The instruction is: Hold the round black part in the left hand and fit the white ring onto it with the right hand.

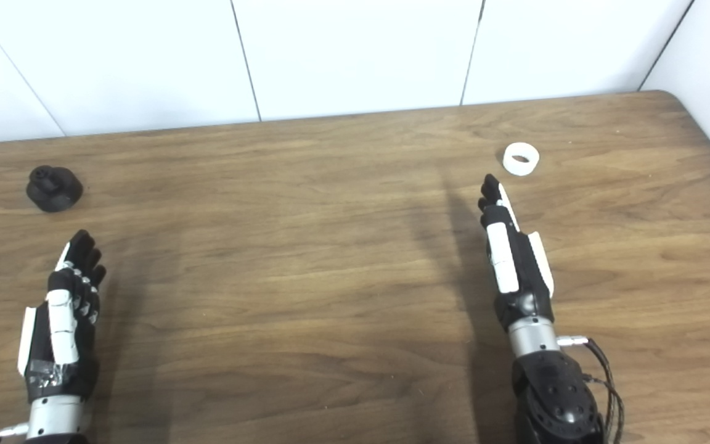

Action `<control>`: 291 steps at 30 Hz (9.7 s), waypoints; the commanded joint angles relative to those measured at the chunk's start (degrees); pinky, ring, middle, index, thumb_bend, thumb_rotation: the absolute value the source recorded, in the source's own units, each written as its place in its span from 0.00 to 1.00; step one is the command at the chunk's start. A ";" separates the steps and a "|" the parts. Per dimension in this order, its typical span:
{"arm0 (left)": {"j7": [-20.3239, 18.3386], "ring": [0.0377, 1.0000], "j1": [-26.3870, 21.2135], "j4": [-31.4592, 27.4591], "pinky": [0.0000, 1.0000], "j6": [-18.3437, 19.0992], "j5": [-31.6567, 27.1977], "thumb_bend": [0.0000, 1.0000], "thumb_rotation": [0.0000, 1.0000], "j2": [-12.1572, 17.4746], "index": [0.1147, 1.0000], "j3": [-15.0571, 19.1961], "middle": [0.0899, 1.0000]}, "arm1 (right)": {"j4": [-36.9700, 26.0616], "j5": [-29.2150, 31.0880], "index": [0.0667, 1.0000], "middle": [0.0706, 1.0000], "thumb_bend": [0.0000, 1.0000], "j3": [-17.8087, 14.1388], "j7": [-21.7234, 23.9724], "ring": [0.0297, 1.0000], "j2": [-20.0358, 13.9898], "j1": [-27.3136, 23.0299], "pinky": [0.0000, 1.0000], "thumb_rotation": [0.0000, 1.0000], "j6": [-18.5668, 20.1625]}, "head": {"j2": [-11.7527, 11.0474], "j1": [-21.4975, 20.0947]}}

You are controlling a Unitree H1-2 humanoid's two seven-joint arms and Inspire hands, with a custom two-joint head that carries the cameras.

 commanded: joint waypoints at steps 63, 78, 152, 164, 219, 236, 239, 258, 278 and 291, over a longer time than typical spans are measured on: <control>6.69 0.99 0.56 9.02 1.00 -12.18 11.56 0.54 0.89 -5.99 0.94 -8.49 0.96 | 8.23 6.72 0.97 0.96 0.58 -2.82 4.48 0.98 -5.25 0.51 1.00 1.00 -10.86 | -15.67 23.46; 8.71 0.98 0.69 6.39 0.99 -8.36 16.62 0.56 0.66 -6.55 0.94 -7.93 0.95 | 9.84 6.02 0.93 0.91 0.67 -2.68 4.13 0.94 -4.86 0.08 1.00 1.00 -12.79 | -15.44 22.04; 3.53 1.00 -42.38 39.23 1.00 27.70 37.47 1.00 0.49 25.59 0.85 -8.90 1.00 | 4.22 2.89 1.00 0.96 0.49 0.33 3.10 0.99 -3.27 1.74 1.00 1.00 -7.43 | -13.71 18.88; 5.74 1.00 -42.57 40.38 1.00 28.22 37.62 1.00 0.47 24.76 0.82 -9.58 0.99 | 3.52 3.38 1.00 0.97 0.43 0.55 3.09 0.99 -3.25 1.81 1.00 1.00 -7.55 | -13.68 18.67; 9.54 1.00 -45.44 44.57 1.00 27.28 35.80 0.96 0.38 23.85 0.77 -10.54 0.93 | 3.08 3.26 1.00 0.99 0.30 1.31 3.41 1.00 -3.86 2.47 1.00 1.00 -7.44 | -13.71 18.26; 11.36 0.99 -45.37 45.77 1.00 27.18 35.96 0.97 0.37 24.44 0.76 -10.34 0.91 | 3.42 3.36 1.00 0.99 0.30 1.38 3.67 1.00 -4.17 2.57 1.00 1.00 -7.66 | -13.54 18.58; 11.51 0.98 -45.34 45.86 1.00 27.13 36.04 0.97 0.36 24.46 0.75 -10.42 0.90 | 3.27 3.44 1.00 0.99 0.30 1.34 3.65 1.00 -4.16 2.61 1.00 1.00 -7.39 | -13.31 18.56; 13.34 0.94 -45.23 46.74 1.00 24.08 34.47 0.89 0.26 23.58 0.59 -9.28 0.84 | 3.09 3.34 1.00 0.99 0.31 1.31 3.77 1.00 -4.40 2.69 1.00 1.00 -7.29 | -13.25 18.66; 16.52 0.86 -43.81 45.35 1.00 22.88 34.90 0.52 0.05 23.51 0.42 -9.34 0.72 | 2.93 3.67 1.00 0.98 0.34 1.14 3.93 1.00 -5.21 2.84 1.00 1.00 -6.95 | -12.98 19.46; 15.18 0.87 -39.21 34.80 1.00 24.59 37.11 0.52 0.05 23.14 0.42 -10.56 0.73 | 3.31 3.72 1.00 0.99 0.33 1.57 4.02 1.00 -4.71 2.36 1.00 1.00 -7.01 | -12.75 18.63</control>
